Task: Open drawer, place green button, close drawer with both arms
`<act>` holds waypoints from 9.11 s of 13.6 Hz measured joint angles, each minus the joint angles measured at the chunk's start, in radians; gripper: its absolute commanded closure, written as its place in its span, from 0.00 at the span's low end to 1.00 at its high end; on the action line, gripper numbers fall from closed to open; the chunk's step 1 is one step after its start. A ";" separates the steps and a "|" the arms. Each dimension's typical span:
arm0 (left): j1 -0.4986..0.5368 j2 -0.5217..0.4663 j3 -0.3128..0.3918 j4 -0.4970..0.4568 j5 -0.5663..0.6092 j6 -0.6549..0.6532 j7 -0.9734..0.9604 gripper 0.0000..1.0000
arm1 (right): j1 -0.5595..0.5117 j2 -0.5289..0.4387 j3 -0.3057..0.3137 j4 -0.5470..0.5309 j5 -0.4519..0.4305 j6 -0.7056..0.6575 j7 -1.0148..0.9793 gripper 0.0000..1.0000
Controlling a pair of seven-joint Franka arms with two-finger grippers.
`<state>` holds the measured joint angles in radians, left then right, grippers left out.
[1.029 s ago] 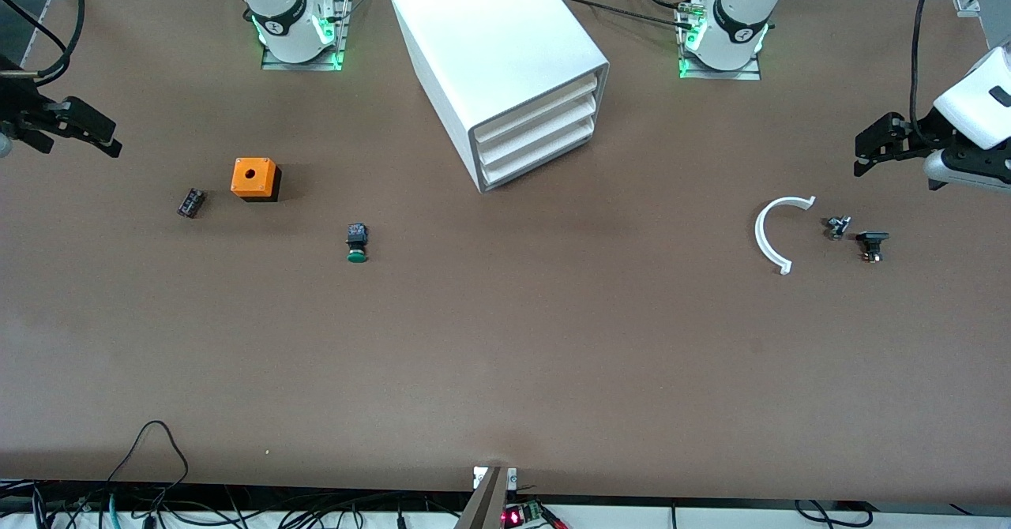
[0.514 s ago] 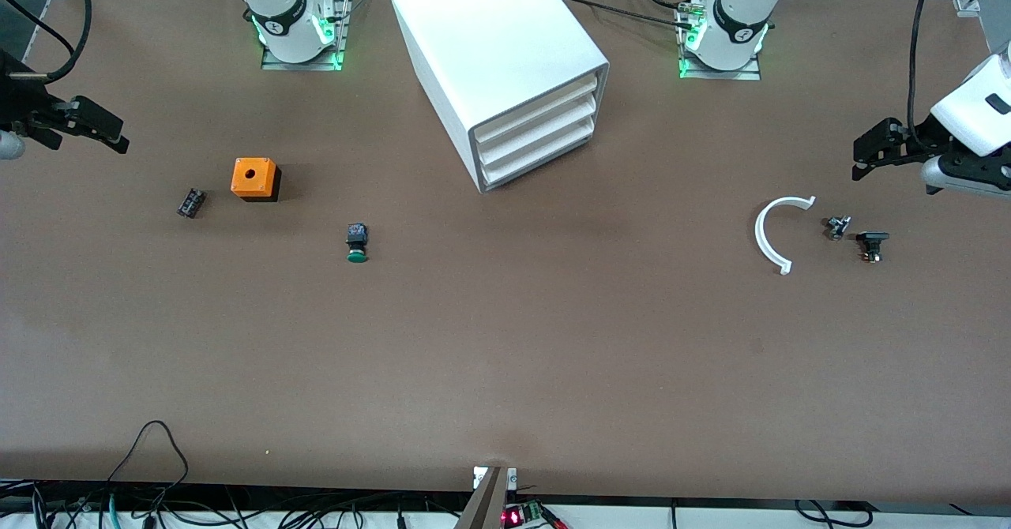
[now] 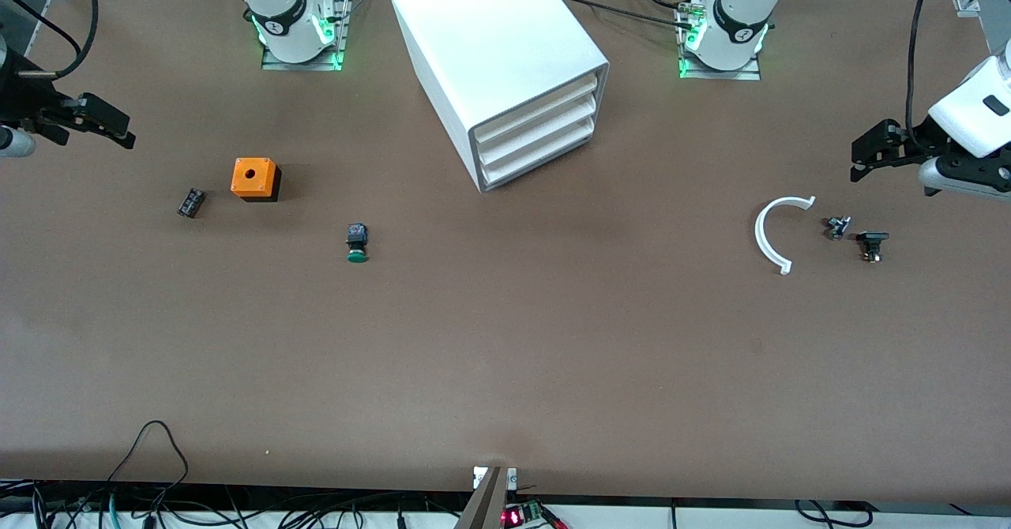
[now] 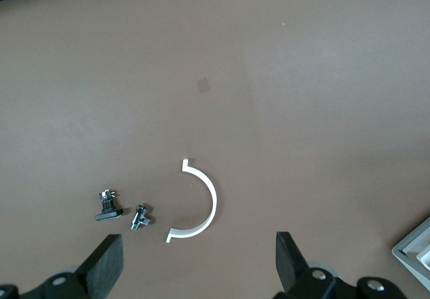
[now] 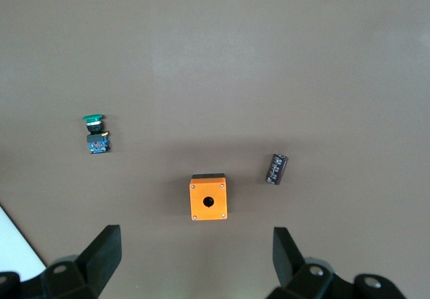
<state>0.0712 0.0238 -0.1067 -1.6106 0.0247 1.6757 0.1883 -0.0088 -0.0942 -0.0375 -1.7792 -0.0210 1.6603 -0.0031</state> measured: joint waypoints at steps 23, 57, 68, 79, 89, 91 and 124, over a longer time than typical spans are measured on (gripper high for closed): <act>0.010 0.421 -0.075 -0.043 -0.285 -0.019 0.001 0.00 | 0.169 0.432 0.012 0.011 0.064 0.278 0.042 0.00; 0.009 0.522 -0.393 -0.616 -1.213 0.493 0.520 1.00 | 0.289 0.562 0.127 -0.381 0.085 0.960 0.221 0.61; 0.076 0.490 -0.291 -0.492 -1.209 0.575 0.524 0.00 | 0.289 0.547 0.127 -0.290 0.084 0.917 0.149 0.75; 0.153 0.314 -0.278 -0.499 -1.211 0.593 0.514 0.00 | 0.289 0.506 0.179 0.253 0.086 0.458 -0.507 0.75; 0.234 0.112 -0.131 -0.279 -0.555 0.427 0.500 0.00 | 0.435 0.635 0.354 0.373 0.058 0.456 -0.953 0.74; 0.233 0.101 -0.118 -0.185 -0.366 0.310 0.435 0.00 | 0.525 0.698 0.358 0.437 -0.042 0.426 -0.976 0.74; 0.174 0.103 -0.126 -0.008 -0.016 0.079 -0.180 0.00 | 0.796 0.807 0.221 0.625 -0.121 0.399 -0.813 0.00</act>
<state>0.2452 0.1268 -0.2329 -1.6187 0.0082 1.7547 0.0078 0.7872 0.7129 0.1835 -1.1546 -0.1417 2.0596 -0.8162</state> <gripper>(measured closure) 0.000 0.000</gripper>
